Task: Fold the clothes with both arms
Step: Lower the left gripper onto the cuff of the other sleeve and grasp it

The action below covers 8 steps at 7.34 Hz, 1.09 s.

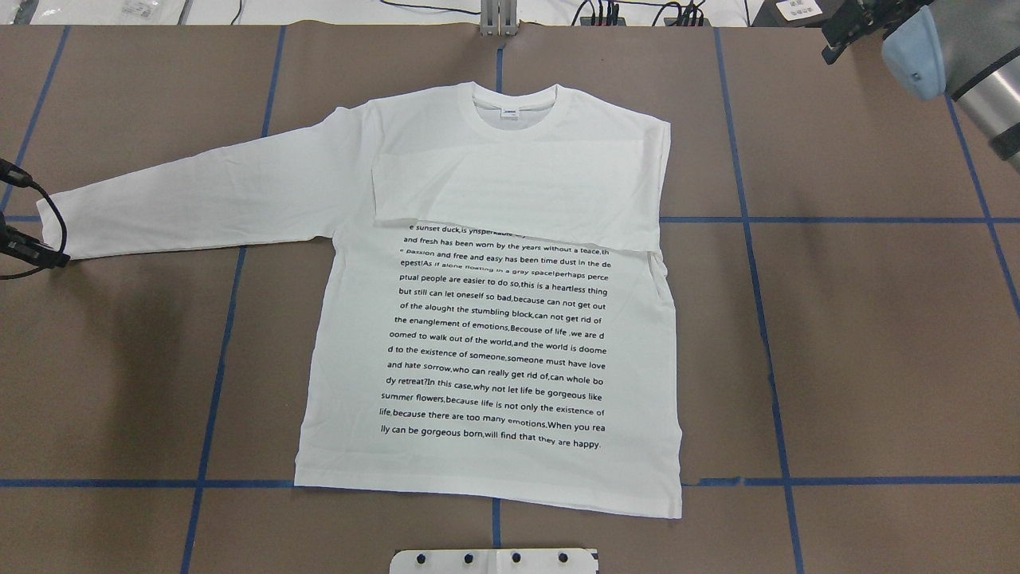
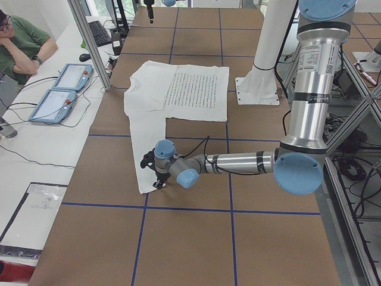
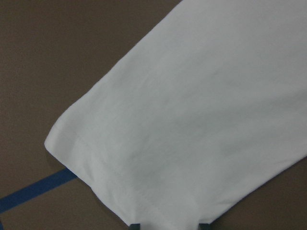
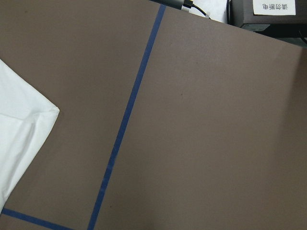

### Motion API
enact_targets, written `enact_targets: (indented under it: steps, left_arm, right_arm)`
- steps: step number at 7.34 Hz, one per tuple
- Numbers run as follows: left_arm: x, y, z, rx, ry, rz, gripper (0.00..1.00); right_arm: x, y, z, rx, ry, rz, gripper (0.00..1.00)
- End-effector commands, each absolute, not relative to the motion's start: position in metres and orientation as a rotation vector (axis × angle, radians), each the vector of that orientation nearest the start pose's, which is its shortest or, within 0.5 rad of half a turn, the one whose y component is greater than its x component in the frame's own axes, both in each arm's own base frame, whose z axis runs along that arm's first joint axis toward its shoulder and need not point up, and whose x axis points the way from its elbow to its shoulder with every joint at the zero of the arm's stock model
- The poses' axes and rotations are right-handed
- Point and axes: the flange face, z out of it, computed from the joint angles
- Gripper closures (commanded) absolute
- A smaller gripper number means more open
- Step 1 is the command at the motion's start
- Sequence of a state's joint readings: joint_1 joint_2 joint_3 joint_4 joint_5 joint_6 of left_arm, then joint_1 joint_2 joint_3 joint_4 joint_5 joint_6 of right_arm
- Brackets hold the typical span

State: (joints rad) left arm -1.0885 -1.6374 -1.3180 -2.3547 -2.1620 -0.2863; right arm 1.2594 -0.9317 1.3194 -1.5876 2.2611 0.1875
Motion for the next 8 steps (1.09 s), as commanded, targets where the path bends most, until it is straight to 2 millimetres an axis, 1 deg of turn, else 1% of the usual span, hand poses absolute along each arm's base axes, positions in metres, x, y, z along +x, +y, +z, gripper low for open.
enact_targets:
  steps: [1, 3, 5, 6, 7, 8]
  left_arm:
    - [0.182, -0.514, 0.674, 0.319, 0.75, 0.362, 0.57]
    - [0.182, -0.514, 0.674, 0.319, 0.75, 0.362, 1.0]
    - [0.182, -0.515, 0.665, 0.336, 0.758, 0.368, 1.0]
    - [0.182, -0.516, 0.647, 0.356, 0.776, 0.377, 1.0]
    - [0.185, -0.523, 0.624, 0.377, 0.805, 0.388, 1.0]
    - [0.184, -0.535, 0.584, 0.439, 0.833, 0.385, 1.0]
  right_arm:
    - [-0.161, -0.723, 0.39, 0.176, -0.751, -0.246, 0.0]
    - [-0.161, -0.723, 0.39, 0.176, -0.751, -0.245, 0.0]
    - [-0.161, -0.723, 0.389, 0.177, -0.752, -0.243, 0.0]
    - [-0.161, -0.724, 0.387, 0.178, -0.752, -0.242, 0.0]
    - [-0.161, -0.723, 0.389, 0.177, -0.752, -0.241, 0.0]
    - [-0.157, -0.724, 0.389, 0.177, -0.752, -0.237, 0.0]
